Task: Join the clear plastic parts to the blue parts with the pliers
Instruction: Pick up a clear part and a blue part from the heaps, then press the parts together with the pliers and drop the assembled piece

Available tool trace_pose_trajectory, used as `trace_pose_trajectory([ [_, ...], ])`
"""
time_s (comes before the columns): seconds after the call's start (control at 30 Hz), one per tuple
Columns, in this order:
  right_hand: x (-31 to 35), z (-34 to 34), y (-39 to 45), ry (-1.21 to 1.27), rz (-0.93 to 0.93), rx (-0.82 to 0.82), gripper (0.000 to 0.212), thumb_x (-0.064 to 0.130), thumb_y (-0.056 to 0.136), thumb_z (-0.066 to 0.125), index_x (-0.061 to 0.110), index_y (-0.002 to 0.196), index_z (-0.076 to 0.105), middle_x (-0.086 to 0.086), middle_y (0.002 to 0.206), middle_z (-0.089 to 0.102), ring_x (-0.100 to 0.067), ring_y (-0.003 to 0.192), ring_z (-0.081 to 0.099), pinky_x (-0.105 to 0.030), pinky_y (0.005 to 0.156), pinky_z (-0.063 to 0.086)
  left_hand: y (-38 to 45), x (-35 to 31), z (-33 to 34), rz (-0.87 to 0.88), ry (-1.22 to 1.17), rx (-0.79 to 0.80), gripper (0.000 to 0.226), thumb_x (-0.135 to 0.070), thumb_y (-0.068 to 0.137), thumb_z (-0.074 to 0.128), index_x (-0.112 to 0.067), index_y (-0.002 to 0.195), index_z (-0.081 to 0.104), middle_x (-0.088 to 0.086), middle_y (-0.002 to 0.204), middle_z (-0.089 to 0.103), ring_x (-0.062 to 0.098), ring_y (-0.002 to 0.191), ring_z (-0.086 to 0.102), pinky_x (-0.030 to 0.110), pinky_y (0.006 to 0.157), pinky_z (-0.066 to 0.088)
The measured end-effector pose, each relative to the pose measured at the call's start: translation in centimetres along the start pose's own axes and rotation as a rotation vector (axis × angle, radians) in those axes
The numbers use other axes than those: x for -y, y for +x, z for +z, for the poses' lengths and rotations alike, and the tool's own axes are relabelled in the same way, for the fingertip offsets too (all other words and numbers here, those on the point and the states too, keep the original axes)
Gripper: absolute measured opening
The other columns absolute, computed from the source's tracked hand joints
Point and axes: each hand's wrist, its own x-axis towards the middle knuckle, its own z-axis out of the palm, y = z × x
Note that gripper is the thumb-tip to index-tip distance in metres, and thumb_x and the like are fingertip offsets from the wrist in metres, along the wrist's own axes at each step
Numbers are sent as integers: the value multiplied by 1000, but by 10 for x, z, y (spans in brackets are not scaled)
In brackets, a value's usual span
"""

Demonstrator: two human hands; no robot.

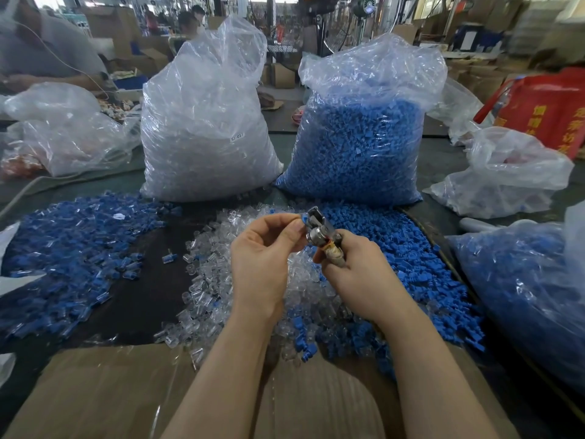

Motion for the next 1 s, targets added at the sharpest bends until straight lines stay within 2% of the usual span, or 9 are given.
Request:
trace_pose_trajectory([
  [0.13,-2,1,1,-21,-2,1,14,27,76,50,21,84,59,2,67,59,-17,61,53,-33,55,41,1,-1,-1,-44,9,3,12,0,86,68,-12,85,71,-3,75,74,7,69,69,18,66,54],
  [0.23,-9,1,3,-135,28,-26,5,27,80,53,23,81,53,3,68,57,-20,64,52,-33,52,34,9,-5,-18,-62,77,-13,10,-5,83,73,-15,85,74,2,78,76,13,71,71,19,66,56],
  [0.3,-15,-1,4,-189,83,-52,9,26,84,55,23,78,48,3,68,56,-20,63,51,-33,52,30,20,-7,-46,-33,267,-142,9,-11,82,76,-19,86,76,0,78,76,14,74,73,22,69,58],
  [0.43,-25,-7,6,-283,188,-82,12,30,87,55,23,80,49,2,72,56,-18,65,51,-34,53,33,34,-6,-119,-51,824,-526,15,-21,84,76,-17,98,77,5,89,76,21,88,71,40,92,54],
  [0.57,-28,-7,6,-319,222,-80,19,30,88,57,23,75,45,2,70,54,-17,63,50,-33,50,29,31,-4,-152,-178,1079,-696,18,-13,89,69,-6,104,76,18,105,73,35,99,65,43,87,50],
  [0.7,-27,-6,5,-338,227,-64,21,30,90,56,22,75,43,1,70,53,-17,63,49,-33,50,28,32,-1,-152,-246,1130,-681,23,-6,92,63,-3,112,73,22,113,70,41,106,62,48,93,50],
  [0.83,-26,-7,5,-345,231,-64,21,30,89,56,23,75,43,2,70,53,-17,62,49,-32,50,29,34,2,-150,-177,1284,-621,30,-6,92,59,-5,121,68,26,120,63,45,110,56,50,93,46],
  [0.9,-26,-7,5,-347,237,-65,20,30,89,56,23,75,44,3,70,54,-16,62,50,-31,50,29,37,3,-149,-130,1320,-505,26,-8,94,56,-11,115,71,23,117,63,43,107,55,50,92,46],
  [1.0,-26,-6,5,-349,237,-61,19,31,90,57,24,77,45,4,70,54,-15,62,50,-31,50,29,43,4,-143,-274,1436,-239,34,-15,99,48,-25,126,65,12,134,57,40,121,46,50,100,38],
])
